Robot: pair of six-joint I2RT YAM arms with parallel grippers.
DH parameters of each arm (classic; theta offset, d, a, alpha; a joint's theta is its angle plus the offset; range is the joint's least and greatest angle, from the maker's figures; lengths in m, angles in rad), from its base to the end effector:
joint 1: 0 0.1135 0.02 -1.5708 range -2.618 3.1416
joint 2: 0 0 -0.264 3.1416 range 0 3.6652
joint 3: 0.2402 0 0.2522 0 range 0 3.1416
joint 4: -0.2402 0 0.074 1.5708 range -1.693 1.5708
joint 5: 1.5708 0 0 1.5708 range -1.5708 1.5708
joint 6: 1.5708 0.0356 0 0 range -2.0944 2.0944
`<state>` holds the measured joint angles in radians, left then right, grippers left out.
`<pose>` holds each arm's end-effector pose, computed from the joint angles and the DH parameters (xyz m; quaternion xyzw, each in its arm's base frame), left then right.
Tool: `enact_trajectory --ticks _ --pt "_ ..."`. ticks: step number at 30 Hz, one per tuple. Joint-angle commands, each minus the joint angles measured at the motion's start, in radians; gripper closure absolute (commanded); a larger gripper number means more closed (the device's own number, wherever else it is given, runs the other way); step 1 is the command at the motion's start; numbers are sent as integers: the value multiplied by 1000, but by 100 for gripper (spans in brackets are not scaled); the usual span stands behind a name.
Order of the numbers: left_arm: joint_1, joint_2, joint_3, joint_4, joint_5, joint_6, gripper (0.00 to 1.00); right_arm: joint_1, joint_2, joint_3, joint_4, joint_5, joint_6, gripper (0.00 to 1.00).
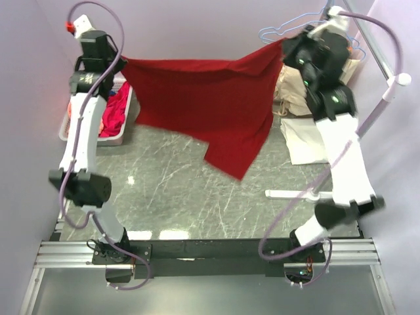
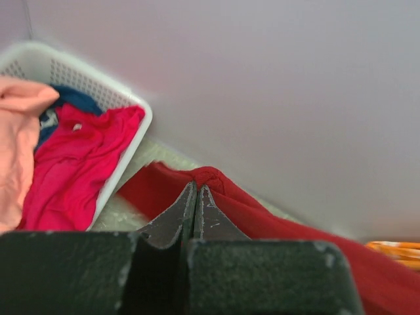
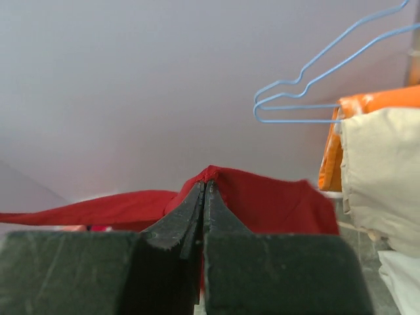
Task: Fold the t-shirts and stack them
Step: Flatten the tshirt out
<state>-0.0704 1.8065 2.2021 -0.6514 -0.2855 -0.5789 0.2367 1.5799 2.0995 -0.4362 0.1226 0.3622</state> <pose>0.3890 -0.0174 0.4926 -0.2812 0.7364 -0.0862 0.6092 0.3065 0.0694 0.5603 0.0874 0.6716 0.1771 0.7141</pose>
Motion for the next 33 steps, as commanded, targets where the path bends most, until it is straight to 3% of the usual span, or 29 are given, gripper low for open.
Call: enact_trajectory --ticks 1,8,14,24,29,33 --pt "6 -179 -28 66 -1 22 99 -7 -255 -108 120 14 -28 100" --pt "4 -476 -310 33 -35 40 99 -5 -515 -329 85 18 -25 100" --pt "4 -613 -337 -33 -63 51 99 -7 -642 -328 10 12 -35 100" --pt "4 -670 -183 -62 -41 48 99 -7 -707 -227 -26 31 -86 100" --pt "4 -589 -139 -51 -40 44 99 -7 -638 -220 28 28 -92 100" --pt "4 -474 -159 -33 -38 30 99 -8 -485 -283 76 35 -77 100"
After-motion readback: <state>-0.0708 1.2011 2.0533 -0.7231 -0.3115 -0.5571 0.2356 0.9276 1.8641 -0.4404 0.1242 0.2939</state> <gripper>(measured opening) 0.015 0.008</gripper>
